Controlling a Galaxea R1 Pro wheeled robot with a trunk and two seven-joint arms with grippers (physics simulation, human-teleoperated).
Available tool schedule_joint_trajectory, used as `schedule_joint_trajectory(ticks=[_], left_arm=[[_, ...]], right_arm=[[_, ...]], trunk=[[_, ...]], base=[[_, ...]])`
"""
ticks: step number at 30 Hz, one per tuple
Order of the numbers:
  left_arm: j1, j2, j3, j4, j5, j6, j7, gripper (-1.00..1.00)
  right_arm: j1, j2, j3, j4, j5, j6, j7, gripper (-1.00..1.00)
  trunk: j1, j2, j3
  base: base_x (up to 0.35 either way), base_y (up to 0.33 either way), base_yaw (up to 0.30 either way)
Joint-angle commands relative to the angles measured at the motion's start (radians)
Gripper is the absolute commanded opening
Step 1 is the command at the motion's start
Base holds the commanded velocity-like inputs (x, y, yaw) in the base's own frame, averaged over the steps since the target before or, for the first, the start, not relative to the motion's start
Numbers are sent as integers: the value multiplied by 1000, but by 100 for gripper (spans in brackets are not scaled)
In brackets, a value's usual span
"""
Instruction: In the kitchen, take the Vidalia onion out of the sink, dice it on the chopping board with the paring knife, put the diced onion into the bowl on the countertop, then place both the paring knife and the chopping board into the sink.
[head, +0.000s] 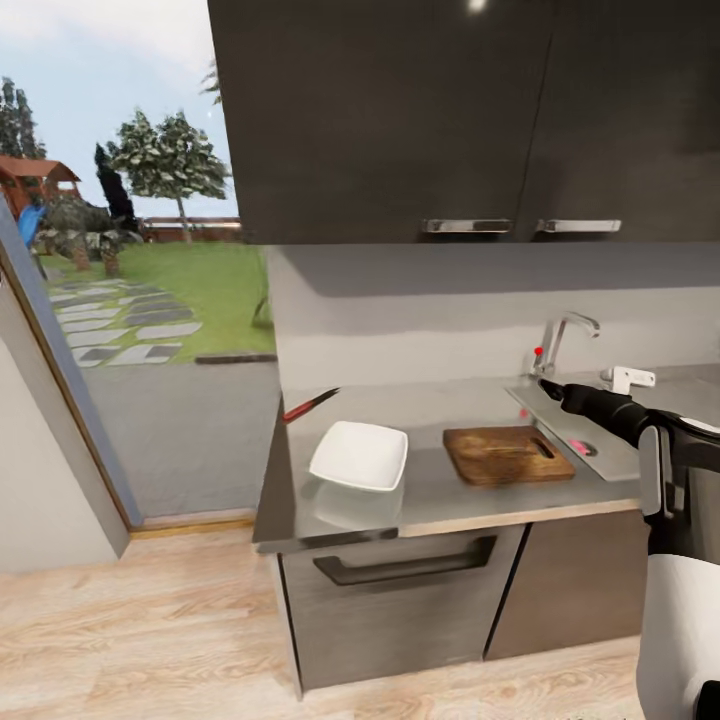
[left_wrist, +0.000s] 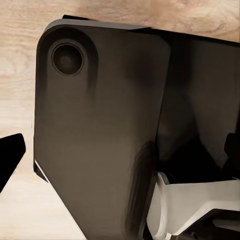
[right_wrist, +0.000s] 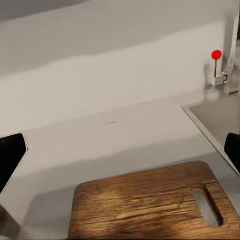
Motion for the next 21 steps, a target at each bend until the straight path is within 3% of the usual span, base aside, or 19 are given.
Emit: schedule_joint_trajectory(ticks=[1, 21], left_arm=[[0, 0, 6, -2, 1, -1, -1, 100], [0, -1, 6, -2, 0, -1, -1, 100]], right_arm=[[-1, 0, -2, -1, 3, 5, 6, 100], [0, 0, -2, -1, 3, 5, 5, 100]], trunk=[[0, -1, -1], [0, -1, -2]], base=[[0, 319, -51], [0, 320, -7]])
